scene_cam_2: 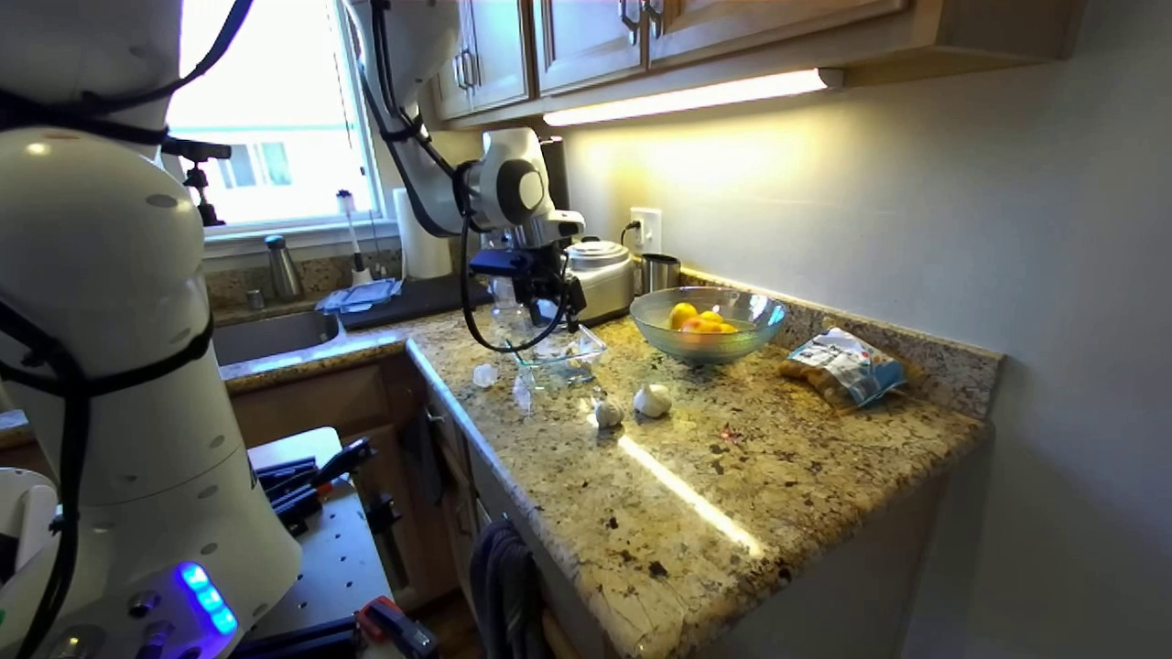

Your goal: Remove the contents from the glass container.

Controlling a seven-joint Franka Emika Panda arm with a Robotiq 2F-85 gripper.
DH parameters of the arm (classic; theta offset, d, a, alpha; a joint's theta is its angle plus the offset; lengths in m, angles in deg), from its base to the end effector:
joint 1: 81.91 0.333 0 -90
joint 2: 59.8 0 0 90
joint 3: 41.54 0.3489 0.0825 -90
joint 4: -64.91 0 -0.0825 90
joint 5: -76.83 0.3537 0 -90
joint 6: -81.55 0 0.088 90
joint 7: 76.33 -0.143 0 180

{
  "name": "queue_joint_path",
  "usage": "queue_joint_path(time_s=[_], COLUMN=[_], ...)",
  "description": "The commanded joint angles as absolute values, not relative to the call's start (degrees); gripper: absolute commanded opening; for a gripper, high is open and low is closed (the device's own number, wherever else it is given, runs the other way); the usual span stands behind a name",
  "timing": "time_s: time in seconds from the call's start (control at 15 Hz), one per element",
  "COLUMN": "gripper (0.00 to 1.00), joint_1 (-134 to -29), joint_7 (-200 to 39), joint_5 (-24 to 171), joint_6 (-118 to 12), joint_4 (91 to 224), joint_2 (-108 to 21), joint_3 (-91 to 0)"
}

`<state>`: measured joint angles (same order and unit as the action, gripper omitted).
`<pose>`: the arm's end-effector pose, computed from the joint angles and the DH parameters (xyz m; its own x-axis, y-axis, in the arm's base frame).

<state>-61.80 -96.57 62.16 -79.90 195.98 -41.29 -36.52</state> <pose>0.4974 0.2437 0.2529 0.9273 0.3025 0.2207 0.3042 -0.9522 0.0269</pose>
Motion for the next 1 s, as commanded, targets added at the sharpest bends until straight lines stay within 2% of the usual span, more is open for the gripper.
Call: queue_joint_path(time_s=[0.0,0.2,0.27,0.4,0.47,0.6,0.93], gripper=[1.0,0.99,0.97,0.84,0.7,0.55,0.23], joint_1=[-62.89,-63.16,-63.06,-63.05,-63.21,-63.23,-63.46], joint_7=[-92.27,-89.97,-89.41,-88.78,-88.34,-88.11,-87.48], joint_5=[65.37,67.83,68.12,68.64,68.94,69.18,69.67], joint_6=[-79.58,-79.02,-78.97,-78.58,-78.47,-78.18,-77.97], joint_4=[192.43,189.91,189.2,187.82,187.17,186.23,185.69], joint_2=[-36.74,-33.59,-32.74,-31.16,-30.38,-29.16,-28.01], joint_3=[-35.6,-35.27,-35.47,-35.76,-35.76,-36.04,-36.04])
